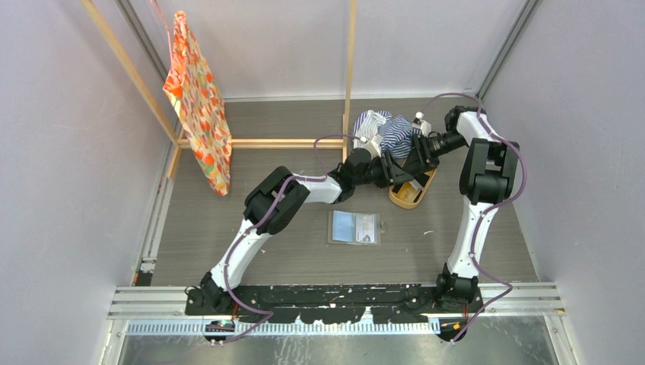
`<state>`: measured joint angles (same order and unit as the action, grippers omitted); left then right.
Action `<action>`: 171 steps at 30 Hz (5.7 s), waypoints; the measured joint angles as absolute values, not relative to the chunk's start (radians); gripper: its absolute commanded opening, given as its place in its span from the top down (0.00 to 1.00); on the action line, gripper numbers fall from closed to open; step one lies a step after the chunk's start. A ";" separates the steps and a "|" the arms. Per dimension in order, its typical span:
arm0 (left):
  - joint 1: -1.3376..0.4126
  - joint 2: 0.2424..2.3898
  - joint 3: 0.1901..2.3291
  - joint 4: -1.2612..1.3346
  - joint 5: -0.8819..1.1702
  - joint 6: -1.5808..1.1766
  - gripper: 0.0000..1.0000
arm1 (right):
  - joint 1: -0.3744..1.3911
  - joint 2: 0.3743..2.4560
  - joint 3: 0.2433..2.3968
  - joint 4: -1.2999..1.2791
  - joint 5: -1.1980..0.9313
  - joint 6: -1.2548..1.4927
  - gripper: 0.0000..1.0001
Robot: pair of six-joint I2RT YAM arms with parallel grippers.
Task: Put the credit cards into the card holder
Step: Pick up the credit card from the storage box.
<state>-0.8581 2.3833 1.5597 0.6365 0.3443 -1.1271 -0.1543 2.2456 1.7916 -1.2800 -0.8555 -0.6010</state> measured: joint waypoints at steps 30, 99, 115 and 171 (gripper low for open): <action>-0.852 2.397 1.555 0.670 0.368 -1.149 0.66 | -0.172 2.318 1.848 -1.376 -0.907 -0.658 0.53; -0.829 2.422 1.567 0.670 0.408 -1.089 1.00 | -0.287 1.970 1.615 -1.102 -0.962 -0.477 0.41; -0.792 2.418 1.488 0.865 0.543 -0.982 1.00 | -0.303 2.115 1.689 -1.259 -1.034 -0.690 0.35; -0.776 2.523 1.636 0.973 0.621 -1.058 1.00 | -0.312 2.249 1.803 -1.550 -1.000 -1.155 0.69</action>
<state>-0.7765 2.5225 1.6356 0.9730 0.6209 -1.0576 -0.3119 2.2494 1.8027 -1.5497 -0.9997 -1.1545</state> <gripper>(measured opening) 0.033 0.347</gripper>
